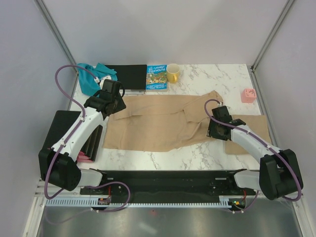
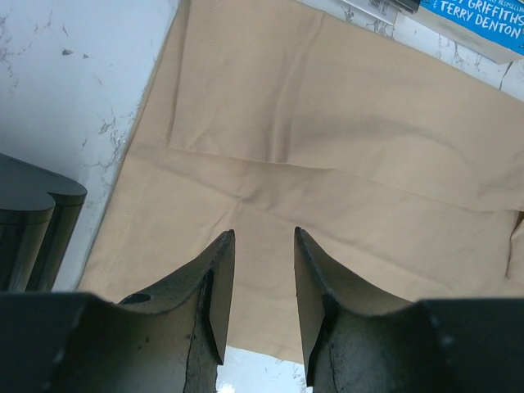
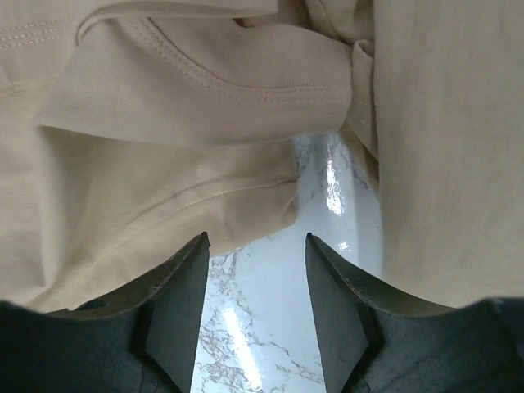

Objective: Fold and stack the t-shirts

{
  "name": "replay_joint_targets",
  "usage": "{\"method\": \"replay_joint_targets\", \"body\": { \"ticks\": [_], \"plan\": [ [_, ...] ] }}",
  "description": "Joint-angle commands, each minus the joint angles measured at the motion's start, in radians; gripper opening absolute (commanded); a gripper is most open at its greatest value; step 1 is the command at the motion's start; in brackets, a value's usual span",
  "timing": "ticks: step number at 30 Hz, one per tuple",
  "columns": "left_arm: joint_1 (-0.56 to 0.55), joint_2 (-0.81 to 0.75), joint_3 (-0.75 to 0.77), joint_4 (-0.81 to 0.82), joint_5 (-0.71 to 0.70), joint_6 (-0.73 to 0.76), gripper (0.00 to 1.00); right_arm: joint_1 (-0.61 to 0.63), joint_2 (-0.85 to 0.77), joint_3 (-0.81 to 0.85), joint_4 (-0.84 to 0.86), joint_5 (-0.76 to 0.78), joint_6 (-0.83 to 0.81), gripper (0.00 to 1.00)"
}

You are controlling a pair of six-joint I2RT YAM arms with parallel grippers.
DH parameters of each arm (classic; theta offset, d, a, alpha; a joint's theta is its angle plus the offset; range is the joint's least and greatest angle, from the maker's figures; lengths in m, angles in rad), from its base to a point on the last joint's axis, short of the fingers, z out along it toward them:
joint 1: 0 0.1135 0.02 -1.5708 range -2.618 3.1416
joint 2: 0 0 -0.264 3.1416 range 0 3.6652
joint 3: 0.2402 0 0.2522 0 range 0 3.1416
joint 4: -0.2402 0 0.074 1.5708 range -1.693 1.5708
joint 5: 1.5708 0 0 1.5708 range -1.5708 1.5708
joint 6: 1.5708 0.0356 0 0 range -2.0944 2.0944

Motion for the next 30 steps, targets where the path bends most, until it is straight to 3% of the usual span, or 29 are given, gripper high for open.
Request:
{"method": "replay_joint_targets", "body": {
  "ticks": [1, 9, 12, 14, 18, 20, 23, 24, 25, 30],
  "plan": [
    [-0.011, -0.031, -0.001, 0.039, -0.004, 0.039, 0.42, 0.001, 0.046, 0.009, 0.000, 0.032, 0.041, 0.58],
    [-0.014, -0.031, 0.000, 0.039, -0.015, 0.042, 0.42, 0.001, 0.195, 0.029, 0.034, -0.020, 0.047, 0.58],
    [-0.014, -0.028, 0.003, 0.041, -0.016, 0.044, 0.42, 0.001, 0.215, 0.027, 0.051, -0.032, 0.038, 0.56],
    [-0.012, -0.027, 0.003, 0.041, -0.015, 0.044, 0.42, 0.001, 0.215, 0.026, 0.060, -0.036, 0.031, 0.47],
    [-0.014, -0.021, 0.002, 0.041, -0.012, 0.045, 0.42, 0.001, 0.197, 0.024, 0.060, -0.019, 0.018, 0.54],
    [-0.012, -0.016, 0.003, 0.043, -0.013, 0.048, 0.41, 0.001, 0.177, 0.023, 0.063, -0.014, 0.014, 0.52],
    [-0.014, -0.011, 0.005, 0.043, -0.013, 0.047, 0.41, 0.003, 0.174, 0.036, 0.055, -0.016, 0.011, 0.26],
    [-0.014, -0.010, 0.006, 0.044, -0.013, 0.048, 0.41, 0.001, 0.171, 0.047, 0.052, -0.029, 0.009, 0.09],
    [-0.014, -0.008, 0.005, 0.043, -0.015, 0.050, 0.41, 0.001, 0.165, 0.052, 0.052, -0.037, 0.007, 0.00],
    [-0.014, -0.002, 0.003, 0.044, -0.013, 0.048, 0.41, 0.001, 0.113, 0.092, 0.035, -0.074, -0.015, 0.00]
  ]
}}
